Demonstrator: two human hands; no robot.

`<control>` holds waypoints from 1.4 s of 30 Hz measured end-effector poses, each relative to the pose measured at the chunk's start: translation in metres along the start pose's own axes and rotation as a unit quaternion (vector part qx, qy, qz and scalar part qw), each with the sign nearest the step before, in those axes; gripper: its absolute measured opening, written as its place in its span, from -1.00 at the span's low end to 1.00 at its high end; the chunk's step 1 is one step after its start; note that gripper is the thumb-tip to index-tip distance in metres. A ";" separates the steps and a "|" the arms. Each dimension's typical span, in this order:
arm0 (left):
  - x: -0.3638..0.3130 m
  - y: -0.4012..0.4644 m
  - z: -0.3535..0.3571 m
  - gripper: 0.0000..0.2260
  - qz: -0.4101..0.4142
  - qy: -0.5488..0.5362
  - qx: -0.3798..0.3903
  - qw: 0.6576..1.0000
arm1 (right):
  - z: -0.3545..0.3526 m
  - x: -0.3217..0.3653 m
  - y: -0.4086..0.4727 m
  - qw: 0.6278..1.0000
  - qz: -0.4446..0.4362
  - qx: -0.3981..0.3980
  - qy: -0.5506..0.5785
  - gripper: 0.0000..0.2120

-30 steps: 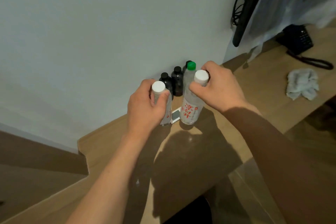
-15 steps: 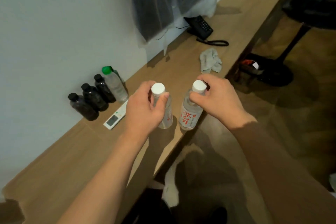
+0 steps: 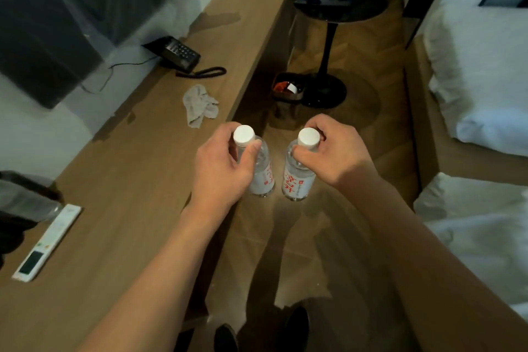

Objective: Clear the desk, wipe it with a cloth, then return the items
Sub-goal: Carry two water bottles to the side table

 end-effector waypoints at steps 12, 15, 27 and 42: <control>-0.070 0.045 0.109 -0.71 0.027 -0.026 0.097 0.995 | -0.087 -0.098 0.013 0.994 0.022 -0.105 0.020 -0.74; -0.076 0.055 0.123 -0.73 0.030 -0.032 0.105 0.993 | -0.098 -0.110 0.020 0.993 0.016 -0.117 0.025 -0.75; -0.067 0.127 0.159 -0.69 0.028 -0.042 0.103 0.993 | -0.112 -0.116 0.099 0.989 -0.014 -0.144 0.024 -0.75; -0.003 0.289 0.234 -0.69 0.052 -0.076 0.114 0.989 | -0.135 -0.097 0.265 0.986 0.040 -0.164 0.008 -0.73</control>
Point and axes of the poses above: each hand's wrist, its own y-axis towards the middle knuckle, its own z-axis out of the palm, x = y × z, the point moved 2 cm from there along y, towards the middle knuckle, and after that the axes turned 12 degrees about z, right-handed, at the moved point
